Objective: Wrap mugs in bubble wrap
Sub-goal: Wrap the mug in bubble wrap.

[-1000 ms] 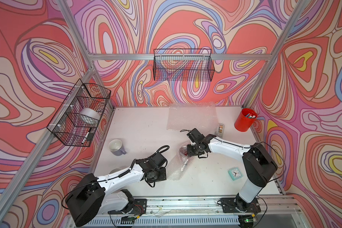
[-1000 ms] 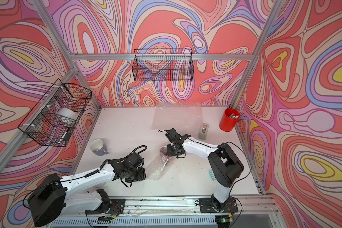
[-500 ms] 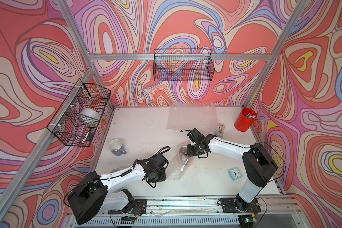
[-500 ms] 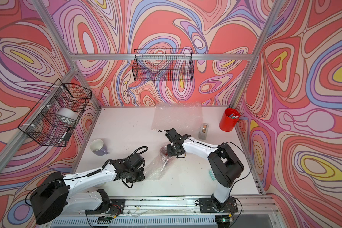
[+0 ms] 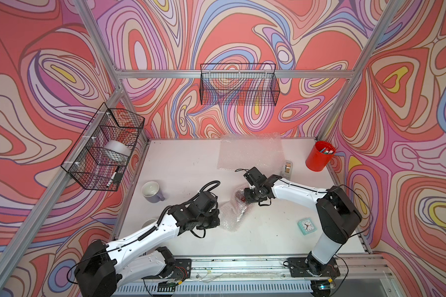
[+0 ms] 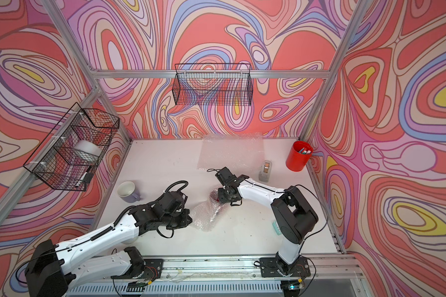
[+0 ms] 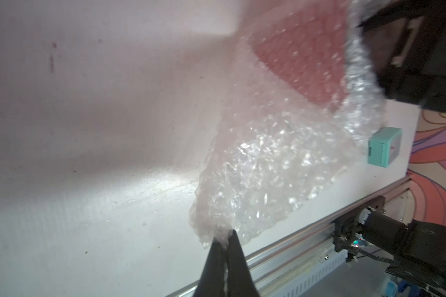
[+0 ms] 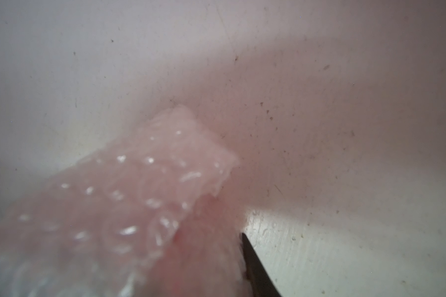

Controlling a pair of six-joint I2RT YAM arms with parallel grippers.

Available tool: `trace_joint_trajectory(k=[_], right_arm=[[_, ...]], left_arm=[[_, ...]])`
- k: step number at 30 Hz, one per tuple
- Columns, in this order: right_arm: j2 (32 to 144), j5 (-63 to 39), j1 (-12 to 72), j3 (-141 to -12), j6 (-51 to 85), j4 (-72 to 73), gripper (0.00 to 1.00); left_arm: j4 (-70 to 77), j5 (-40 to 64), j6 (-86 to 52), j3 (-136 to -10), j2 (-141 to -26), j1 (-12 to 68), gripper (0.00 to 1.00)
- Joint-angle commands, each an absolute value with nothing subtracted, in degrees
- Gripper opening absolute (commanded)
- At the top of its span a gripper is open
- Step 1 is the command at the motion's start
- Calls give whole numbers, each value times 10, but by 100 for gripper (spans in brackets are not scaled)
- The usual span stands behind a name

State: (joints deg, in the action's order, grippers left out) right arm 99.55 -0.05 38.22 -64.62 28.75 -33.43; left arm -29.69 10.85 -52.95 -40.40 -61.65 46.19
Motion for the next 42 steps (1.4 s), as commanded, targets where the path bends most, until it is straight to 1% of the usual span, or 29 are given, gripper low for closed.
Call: trace_joint_trajectory(k=[1, 4, 9, 17, 22, 25, 28, 36, 42], right_arm=[[1004, 16, 380, -644, 280, -330, 30], [1007, 12, 380, -644, 276, -328, 30], [1007, 3, 380, -641, 271, -320, 29], [990, -36, 380, -625, 253, -288, 28], [981, -68, 380, -608, 242, -262, 27], [979, -79, 380, -602, 237, -253, 26], [970, -82, 380, -598, 235, -246, 26], [963, -109, 380, -599, 216, -237, 25], [957, -116, 380, -598, 212, -236, 26]], left_arm=[[-280, 153, -500, -438, -625, 466, 6], [-261, 171, -490, -467, -647, 466, 5], [-249, 171, -472, -522, -702, 466, 6], [-253, 118, -502, -615, -796, 460, 5], [-215, 124, -530, -630, -841, 445, 3], [-227, 124, -530, -654, -877, 441, 0], [-235, 116, -535, -668, -903, 437, 0], [-219, 136, -553, -683, -960, 417, 0], [-264, 137, -558, -715, -1012, 409, 0]])
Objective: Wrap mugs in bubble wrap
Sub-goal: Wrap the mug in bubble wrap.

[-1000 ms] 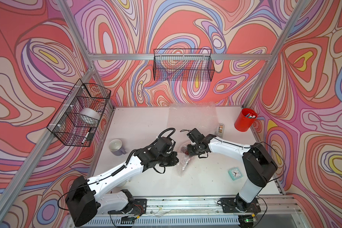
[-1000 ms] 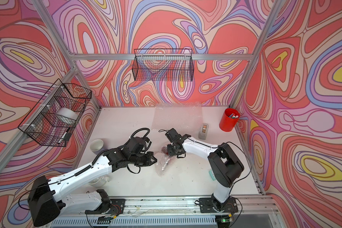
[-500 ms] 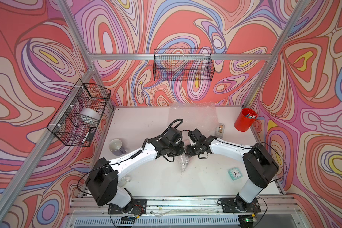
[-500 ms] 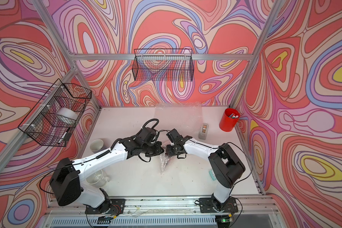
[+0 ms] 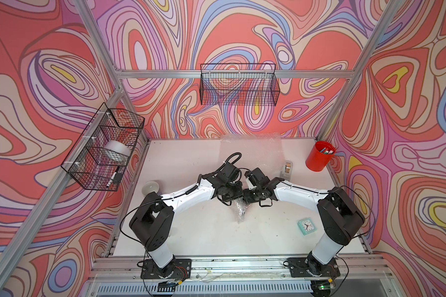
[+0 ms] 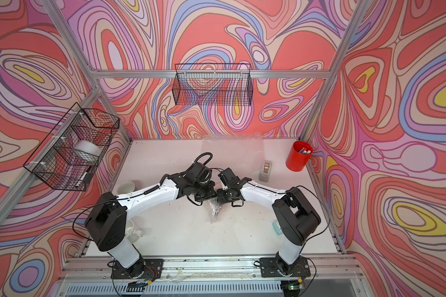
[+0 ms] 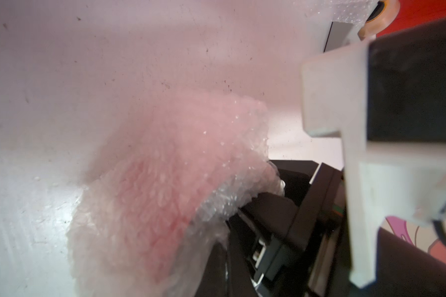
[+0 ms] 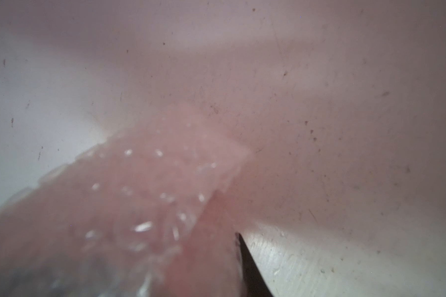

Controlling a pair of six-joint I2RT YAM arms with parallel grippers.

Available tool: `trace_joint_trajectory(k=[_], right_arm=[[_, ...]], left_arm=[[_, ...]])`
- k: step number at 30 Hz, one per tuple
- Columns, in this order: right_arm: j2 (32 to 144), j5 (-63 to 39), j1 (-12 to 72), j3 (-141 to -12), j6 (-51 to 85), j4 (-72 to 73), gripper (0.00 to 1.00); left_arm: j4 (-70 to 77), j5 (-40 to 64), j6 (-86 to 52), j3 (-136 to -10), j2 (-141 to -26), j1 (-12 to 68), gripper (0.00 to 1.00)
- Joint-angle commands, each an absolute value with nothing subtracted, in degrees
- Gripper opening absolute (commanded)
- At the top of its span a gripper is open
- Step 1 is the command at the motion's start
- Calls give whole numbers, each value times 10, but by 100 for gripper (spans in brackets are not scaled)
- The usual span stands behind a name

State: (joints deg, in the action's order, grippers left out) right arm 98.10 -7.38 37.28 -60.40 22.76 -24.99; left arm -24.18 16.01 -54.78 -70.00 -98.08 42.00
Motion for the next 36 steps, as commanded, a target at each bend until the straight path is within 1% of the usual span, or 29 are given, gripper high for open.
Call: trace_joint_trajectory(k=[1, 6, 14, 16, 19, 21, 23, 30, 36], right_arm=[[955, -115, 380, -598, 212, -236, 27], [932, -102, 380, -592, 218, -236, 30], [871, -59, 378, -568, 236, -238, 36], [857, -68, 378, -561, 237, -238, 41], [840, -95, 378, -548, 237, -226, 54], [838, -102, 379, -546, 237, -229, 61], [839, -106, 378, -546, 235, -233, 64], [856, -125, 378, -545, 221, -245, 73], [879, -132, 378, -542, 220, -239, 74]], left_arm=[[-270, 137, -558, -718, -1022, 409, 0], [-302, 134, -565, -724, -1058, 406, 0], [-311, 137, -577, -714, -1089, 400, 0], [-308, 141, -579, -713, -1091, 400, 0], [-303, 150, -580, -718, -1095, 400, 0], [-300, 155, -582, -722, -1096, 400, 0], [-301, 157, -581, -727, -1096, 400, 0], [-308, 161, -581, -736, -1090, 400, 0], [-305, 165, -586, -739, -1089, 400, 0]])
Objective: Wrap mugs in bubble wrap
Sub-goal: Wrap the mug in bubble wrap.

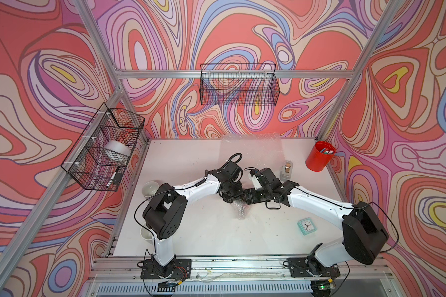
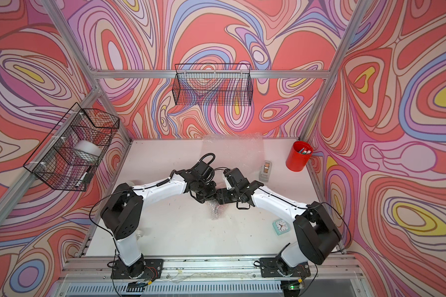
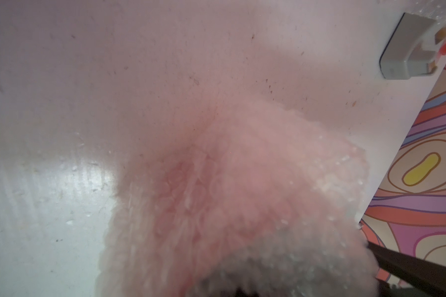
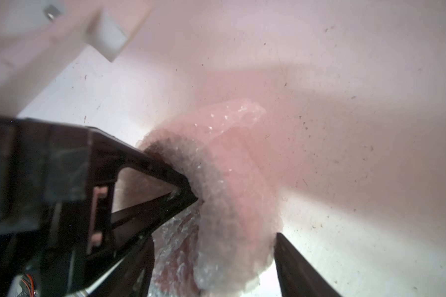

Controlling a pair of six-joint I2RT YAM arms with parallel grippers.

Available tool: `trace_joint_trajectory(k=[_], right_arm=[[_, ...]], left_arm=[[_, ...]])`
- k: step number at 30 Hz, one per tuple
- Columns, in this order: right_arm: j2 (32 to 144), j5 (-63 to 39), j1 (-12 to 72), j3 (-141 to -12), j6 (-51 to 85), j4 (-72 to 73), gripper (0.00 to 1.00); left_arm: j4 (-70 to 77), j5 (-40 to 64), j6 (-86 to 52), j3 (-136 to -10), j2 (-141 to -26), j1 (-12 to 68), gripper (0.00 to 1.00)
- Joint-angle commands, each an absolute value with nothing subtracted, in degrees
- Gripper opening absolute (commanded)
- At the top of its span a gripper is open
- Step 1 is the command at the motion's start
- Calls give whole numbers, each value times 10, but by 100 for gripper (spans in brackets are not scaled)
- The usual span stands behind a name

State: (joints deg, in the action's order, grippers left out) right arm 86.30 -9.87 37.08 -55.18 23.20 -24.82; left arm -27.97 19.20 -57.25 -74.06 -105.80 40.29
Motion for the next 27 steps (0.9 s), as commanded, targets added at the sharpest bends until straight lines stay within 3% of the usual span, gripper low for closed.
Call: trace_joint_trajectory(k=[1, 10, 14, 18, 27], right_arm=[[886, -135, 378, -543, 219, -236, 74], [907, -121, 378, -533, 250, -216, 71], [854, -112, 356, -508, 288, -203, 71], [802, -146, 338, -477, 334, -170, 74], [806, -209, 338, -434, 384, -113, 77]], left_arm=[[-303, 166, -586, -738, -1088, 400, 0], [-283, 175, -603, -731, -1085, 400, 0], [-276, 178, -614, -726, -1080, 400, 0], [-274, 183, -619, -726, -1080, 401, 0], [-280, 183, -619, -732, -1078, 402, 0]])
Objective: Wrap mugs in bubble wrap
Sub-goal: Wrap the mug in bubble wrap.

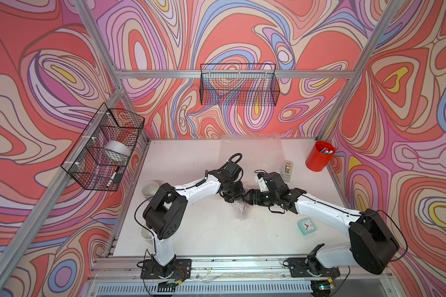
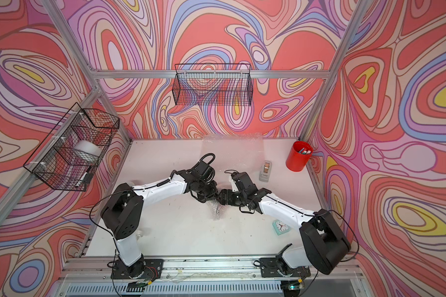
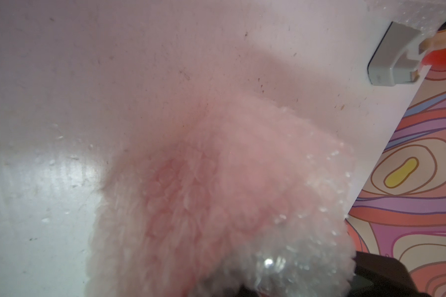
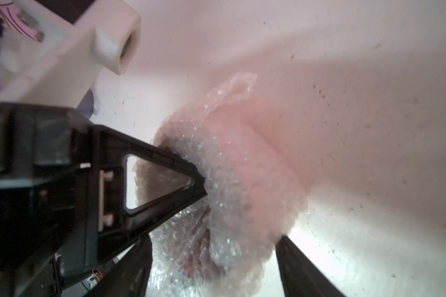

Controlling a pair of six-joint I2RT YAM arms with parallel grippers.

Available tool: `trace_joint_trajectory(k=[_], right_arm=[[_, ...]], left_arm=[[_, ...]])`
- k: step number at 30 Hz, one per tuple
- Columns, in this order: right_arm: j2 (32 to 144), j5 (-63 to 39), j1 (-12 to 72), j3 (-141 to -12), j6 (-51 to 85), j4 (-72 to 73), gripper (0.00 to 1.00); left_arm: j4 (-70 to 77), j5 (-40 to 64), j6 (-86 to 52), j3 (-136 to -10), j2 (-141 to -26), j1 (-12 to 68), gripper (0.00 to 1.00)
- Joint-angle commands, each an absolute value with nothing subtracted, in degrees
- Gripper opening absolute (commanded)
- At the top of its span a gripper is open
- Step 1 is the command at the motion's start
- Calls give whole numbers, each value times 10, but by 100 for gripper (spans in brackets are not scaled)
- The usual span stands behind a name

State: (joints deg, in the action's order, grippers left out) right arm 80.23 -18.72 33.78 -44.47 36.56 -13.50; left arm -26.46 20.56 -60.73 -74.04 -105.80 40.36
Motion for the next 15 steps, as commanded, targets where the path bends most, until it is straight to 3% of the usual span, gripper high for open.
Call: trace_joint_trajectory(k=[1, 10, 15], right_arm=[[810, -210, 338, -433, 381, -114, 77], [857, -234, 338, -440, 376, -94, 76], [900, -210, 338, -448, 380, -120, 69]], left_arm=[[-280, 183, -620, -731, -1078, 402, 0], [-274, 183, -627, -725, -1077, 403, 0], [-268, 186, -630, -726, -1075, 402, 0]])
